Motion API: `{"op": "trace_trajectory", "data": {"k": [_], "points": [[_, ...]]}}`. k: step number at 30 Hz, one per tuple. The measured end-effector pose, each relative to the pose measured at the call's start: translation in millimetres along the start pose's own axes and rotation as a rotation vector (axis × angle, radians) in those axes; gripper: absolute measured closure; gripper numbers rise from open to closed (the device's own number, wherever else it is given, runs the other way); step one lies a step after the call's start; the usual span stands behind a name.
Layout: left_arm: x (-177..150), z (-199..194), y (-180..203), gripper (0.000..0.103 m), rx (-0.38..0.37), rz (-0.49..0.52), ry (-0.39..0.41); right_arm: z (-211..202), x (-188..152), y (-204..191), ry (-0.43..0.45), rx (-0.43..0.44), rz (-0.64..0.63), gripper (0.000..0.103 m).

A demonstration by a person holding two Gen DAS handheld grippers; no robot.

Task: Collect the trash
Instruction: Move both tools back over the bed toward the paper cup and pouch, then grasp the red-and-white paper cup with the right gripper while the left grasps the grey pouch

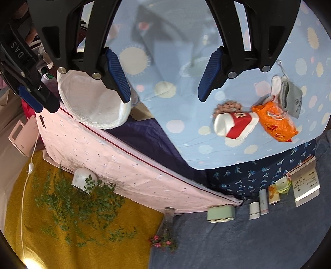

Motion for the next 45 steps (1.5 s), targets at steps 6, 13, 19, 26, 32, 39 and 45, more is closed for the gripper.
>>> {"op": "trace_trajectory", "data": {"k": [6,13,19,26,32,39,45], "points": [[-2.0,-6.7,-38.3,0.037,0.042,-0.045,0.012,4.4,-1.7,-34.0,-0.012,0.034,-0.042,0.037],[-6.4,-10.3,-90.0,0.036,0.095,-0.111,0.014,13.0,-7.2,-71.4,-0.033,0.071,-0.087,0.037],[-15.4,-7.9,-135.0,0.036,0.143,-0.152,0.002,24.5,-11.7,-104.5,-0.057,0.101,-0.124,0.037],[-26.7,0.3,-182.0,0.036,0.196,-0.188,-0.019,41.9,-16.5,-137.9,-0.088,0.133,-0.153,0.037],[-33.0,7.7,-209.6,0.037,0.223,-0.209,-0.034,58.6,-23.7,-166.3,-0.117,0.158,-0.177,0.037],[-41.5,23.5,-237.8,0.037,0.255,-0.226,-0.062,79.5,-30.5,-191.7,-0.142,0.175,-0.199,0.037],[-46.9,35.6,-254.2,0.045,0.248,-0.246,-0.084,104.0,-35.8,-205.9,-0.184,0.198,-0.193,0.037]]}}
Point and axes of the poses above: each gripper's, at about its wrist camera, not at the fingertips, and z roughly the way its jaws point, y to its right, x to its top, the point moved 8 cm from there along z, roughly the way its jaws point, and after that the axes turned 2 degrees about -y, right-handed, at the moved point
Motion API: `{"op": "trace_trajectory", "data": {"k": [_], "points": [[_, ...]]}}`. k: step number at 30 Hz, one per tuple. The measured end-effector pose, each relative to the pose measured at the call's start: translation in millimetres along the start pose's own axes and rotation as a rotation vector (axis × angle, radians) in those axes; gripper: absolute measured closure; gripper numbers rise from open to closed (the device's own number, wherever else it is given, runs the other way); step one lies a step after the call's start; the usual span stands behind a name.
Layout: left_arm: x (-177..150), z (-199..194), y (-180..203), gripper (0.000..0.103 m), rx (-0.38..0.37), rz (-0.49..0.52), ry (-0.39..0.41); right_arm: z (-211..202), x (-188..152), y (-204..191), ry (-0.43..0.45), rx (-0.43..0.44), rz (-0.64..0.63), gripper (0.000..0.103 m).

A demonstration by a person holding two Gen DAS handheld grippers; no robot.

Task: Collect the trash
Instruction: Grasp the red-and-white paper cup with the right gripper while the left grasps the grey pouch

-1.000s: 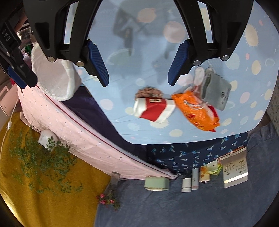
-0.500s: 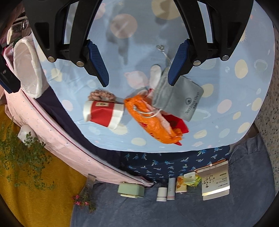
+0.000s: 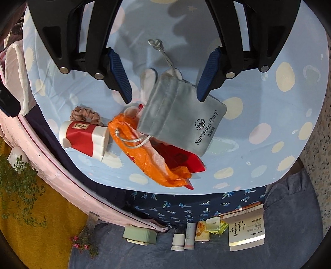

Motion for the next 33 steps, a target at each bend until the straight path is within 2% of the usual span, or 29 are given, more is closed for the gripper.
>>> {"op": "trace_trajectory", "data": {"k": [3,10,13,17,21,26,28,31,33], "points": [[1.4,3.1,-2.5,0.054,-0.029,-0.013,-0.008,12.8,1.7,-3.1,-0.012,0.003,0.000,0.037],[7.1,5.4,2.0,0.090,-0.080,-0.009,-0.015,43.9,7.0,-10.5,-0.050,0.021,0.000,0.037],[8.6,5.0,0.7,0.096,-0.100,-0.020,-0.012,53.7,13.0,-11.7,-0.047,0.013,0.000,0.037],[8.3,3.0,-0.6,0.099,-0.099,-0.027,0.000,70.2,20.8,-10.9,-0.055,0.013,0.029,0.040],[8.1,-1.1,-0.9,0.099,-0.096,-0.028,0.013,83.3,26.5,-5.2,-0.065,0.001,0.053,0.050],[9.3,-2.0,-0.7,0.099,-0.102,-0.041,0.011,96.6,25.5,-3.7,-0.092,0.006,0.066,0.067],[10.1,-2.1,-0.4,0.099,-0.103,-0.046,0.012,101.4,21.5,-4.7,-0.111,0.021,0.071,0.079],[9.6,-3.0,1.0,0.099,-0.102,-0.047,0.011,99.8,17.2,-5.7,-0.109,0.036,0.075,0.085],[9.1,-3.7,1.6,0.099,-0.102,-0.046,0.011,94.6,15.6,-5.6,-0.102,0.042,0.074,0.086]]}}
Point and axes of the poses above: each gripper's, at about its wrist camera, not at the fingertips, and z roughly the way its jaws point, y to its right, x to its top, the point moved 8 cm from there along z, roughly the way its jaws point, and after that the axes turned 2 degrees about -y, right-handed, at the moved point
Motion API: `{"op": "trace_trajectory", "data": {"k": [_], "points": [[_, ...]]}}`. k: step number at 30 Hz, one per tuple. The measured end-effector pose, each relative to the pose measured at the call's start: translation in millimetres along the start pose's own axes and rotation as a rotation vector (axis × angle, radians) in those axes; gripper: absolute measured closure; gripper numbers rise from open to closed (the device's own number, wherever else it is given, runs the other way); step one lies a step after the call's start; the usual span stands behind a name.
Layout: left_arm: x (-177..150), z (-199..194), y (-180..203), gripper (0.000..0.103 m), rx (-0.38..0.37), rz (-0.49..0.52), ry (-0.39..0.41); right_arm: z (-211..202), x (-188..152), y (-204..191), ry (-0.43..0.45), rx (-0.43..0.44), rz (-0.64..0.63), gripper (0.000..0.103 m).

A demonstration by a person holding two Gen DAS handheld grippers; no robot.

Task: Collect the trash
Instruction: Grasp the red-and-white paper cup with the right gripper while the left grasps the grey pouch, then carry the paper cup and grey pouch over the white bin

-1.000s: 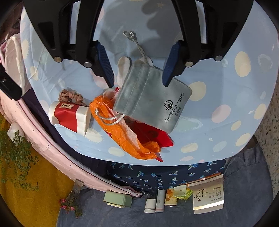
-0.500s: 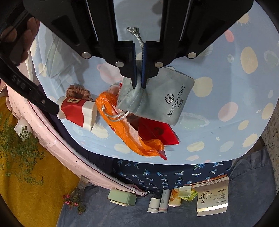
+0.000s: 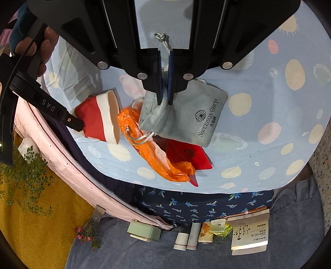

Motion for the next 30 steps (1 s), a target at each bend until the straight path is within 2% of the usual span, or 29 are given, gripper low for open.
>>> {"op": "trace_trajectory", "data": {"k": [6,14,30], "points": [[-3.2,-11.9,11.4,0.099,-0.008,0.012,0.012,-18.2,-5.2,1.4,0.022,0.003,-0.011,0.087],[-1.8,-39.0,41.8,0.099,-0.035,0.046,0.044,-65.7,2.6,10.1,0.096,0.022,0.006,0.087],[-1.6,-94.9,139.4,0.099,-0.105,0.165,0.125,-168.3,16.3,65.9,0.258,0.004,0.060,0.087]]}}
Point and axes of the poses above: each gripper's, at about its wrist camera, not at the fingertips, and z roughly the way its jaws point, y to its right, x to its top, the point moved 8 cm from there along z, roughly the way its jaws point, and after that the axes turned 2 degrees about -y, right-handed, at the moved point
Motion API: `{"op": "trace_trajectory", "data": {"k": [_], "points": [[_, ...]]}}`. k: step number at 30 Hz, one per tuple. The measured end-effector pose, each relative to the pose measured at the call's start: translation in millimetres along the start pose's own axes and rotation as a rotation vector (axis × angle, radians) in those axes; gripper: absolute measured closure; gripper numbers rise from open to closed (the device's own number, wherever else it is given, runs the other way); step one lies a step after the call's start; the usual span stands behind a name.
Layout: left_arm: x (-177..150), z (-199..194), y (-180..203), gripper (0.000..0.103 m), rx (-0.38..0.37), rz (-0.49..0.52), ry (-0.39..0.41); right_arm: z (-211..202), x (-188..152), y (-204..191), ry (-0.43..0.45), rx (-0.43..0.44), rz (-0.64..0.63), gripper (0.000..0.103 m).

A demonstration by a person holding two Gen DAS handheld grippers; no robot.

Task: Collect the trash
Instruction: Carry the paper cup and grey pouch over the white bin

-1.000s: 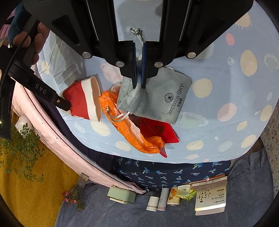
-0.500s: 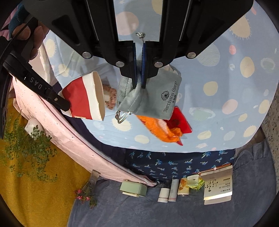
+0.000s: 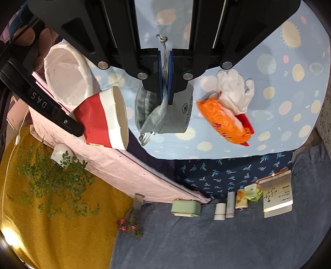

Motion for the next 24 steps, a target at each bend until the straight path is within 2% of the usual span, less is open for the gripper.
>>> {"op": "trace_trajectory", "data": {"k": [9,24], "points": [[-3.5,-5.8,63.7,0.099,-0.059,0.070,-0.004,-39.0,6.5,52.5,0.050,-0.037,0.069,0.087],[-15.5,-2.6,167.9,0.099,-0.161,0.196,-0.032,-89.9,-4.5,152.2,0.103,-0.131,0.192,0.087]]}}
Point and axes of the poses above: each gripper's, at about its wrist camera, not at the fingertips, and z roughly the way its jaws point, y to its right, x to its top, the point moved 8 cm from there along z, roughly the way its jaws point, and after that the axes turned 2 degrees about -y, right-handed, at the moved point
